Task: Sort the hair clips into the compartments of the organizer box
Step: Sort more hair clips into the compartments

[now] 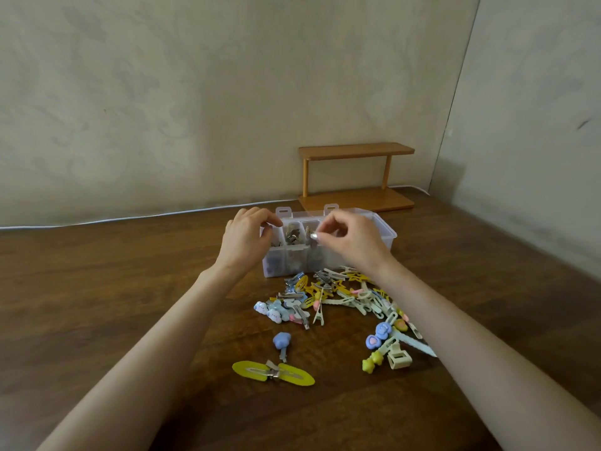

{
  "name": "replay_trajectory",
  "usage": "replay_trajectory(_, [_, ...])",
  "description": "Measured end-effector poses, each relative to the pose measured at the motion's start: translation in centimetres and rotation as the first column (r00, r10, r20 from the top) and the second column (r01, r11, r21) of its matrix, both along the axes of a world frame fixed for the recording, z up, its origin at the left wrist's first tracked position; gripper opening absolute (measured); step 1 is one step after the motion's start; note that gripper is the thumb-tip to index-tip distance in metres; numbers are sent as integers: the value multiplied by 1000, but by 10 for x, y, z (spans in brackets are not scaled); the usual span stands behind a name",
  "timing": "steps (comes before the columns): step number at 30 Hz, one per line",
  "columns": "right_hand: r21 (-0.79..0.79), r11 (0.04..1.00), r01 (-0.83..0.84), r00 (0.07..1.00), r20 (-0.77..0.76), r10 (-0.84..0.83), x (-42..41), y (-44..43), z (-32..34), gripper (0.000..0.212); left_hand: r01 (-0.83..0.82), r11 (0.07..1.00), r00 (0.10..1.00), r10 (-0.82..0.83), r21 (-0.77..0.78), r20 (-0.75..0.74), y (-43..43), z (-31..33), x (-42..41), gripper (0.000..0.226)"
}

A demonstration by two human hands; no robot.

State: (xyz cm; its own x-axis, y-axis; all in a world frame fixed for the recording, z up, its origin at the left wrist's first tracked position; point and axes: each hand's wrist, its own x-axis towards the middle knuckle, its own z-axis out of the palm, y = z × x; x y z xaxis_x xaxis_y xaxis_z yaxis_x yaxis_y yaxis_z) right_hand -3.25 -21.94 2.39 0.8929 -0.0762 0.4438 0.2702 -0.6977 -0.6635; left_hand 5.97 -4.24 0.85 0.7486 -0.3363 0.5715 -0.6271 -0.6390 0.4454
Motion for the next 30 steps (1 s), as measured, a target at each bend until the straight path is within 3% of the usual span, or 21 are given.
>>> replay_trajectory(3, [-22, 996, 83, 997, 9, -83, 35, 8, 9, 6, 2, 1000, 1000, -2, -30, -12, 2, 3, 1, 25])
replay_trajectory(8, [-254, 957, 141, 982, -83, -167, 69, 21, 8, 8, -11, 999, 1000, 11, -40, -17, 7, 5, 2, 25])
replay_trajectory(14, [-569, 806, 160, 985, 37, -170, 71, 31, 11, 6, -3, 998, 1000, 1, -62, -25, 8, 7, 1, 25])
replay_trajectory(22, [-502, 863, 56, 979, -142, -146, 72, 18, 12, 19, 0, 1000, 999, -2, -31, -52, 8, 5, 0, 23])
replay_trajectory(26, [-437, 893, 105, 982, -97, -162, 70, 13, 5, 7, 17, 1000, 998, -18, -11, -61, 7, 4, -1, 22])
replay_trajectory(30, [-456, 889, 51, 977, -162, -139, 66, 10, 13, 4, 7, 1000, 998, -8, -7, -64, 8, 3, -1, 22])
